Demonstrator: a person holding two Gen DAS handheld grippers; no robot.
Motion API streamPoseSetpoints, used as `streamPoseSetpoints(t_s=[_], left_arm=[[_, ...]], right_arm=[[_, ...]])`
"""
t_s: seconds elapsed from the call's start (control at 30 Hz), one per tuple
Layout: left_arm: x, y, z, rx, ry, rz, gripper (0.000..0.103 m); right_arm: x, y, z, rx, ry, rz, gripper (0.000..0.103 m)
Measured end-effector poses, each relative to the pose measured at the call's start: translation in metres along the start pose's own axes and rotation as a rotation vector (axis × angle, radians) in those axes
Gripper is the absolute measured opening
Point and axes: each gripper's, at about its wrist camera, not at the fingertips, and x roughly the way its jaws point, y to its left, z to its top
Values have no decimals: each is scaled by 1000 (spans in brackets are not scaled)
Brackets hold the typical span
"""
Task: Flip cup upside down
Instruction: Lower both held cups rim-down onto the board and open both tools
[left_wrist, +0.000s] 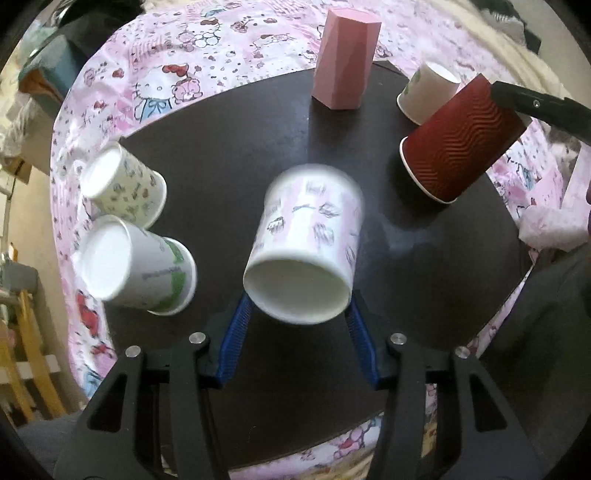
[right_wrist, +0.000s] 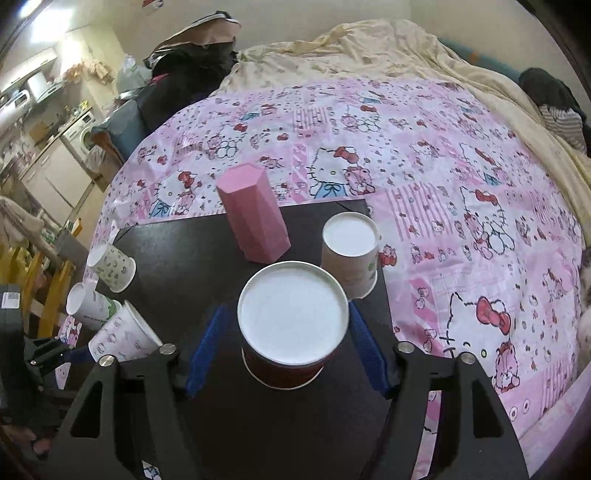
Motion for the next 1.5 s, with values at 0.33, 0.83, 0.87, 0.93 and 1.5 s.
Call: streamPoseSetpoints(t_s=[0.33, 0.83, 0.87, 0.93, 1.5], left_arm=[[0, -2, 31, 63, -26, 81, 46], [25, 0, 61, -25, -40, 81, 49], [26, 0, 61, -29, -31, 75, 55], [27, 2, 59, -44, -25, 76, 69], [-106, 52, -44, -245, -512, 76, 76]], right_arm=[[1, -4, 6, 22, 2, 62, 78], [5, 1, 2, -7, 15, 47, 73], [5, 1, 2, -6, 16, 48, 73], [5, 2, 2, -8, 16, 46, 77], [-68, 41, -15, 8, -206, 74, 103]])
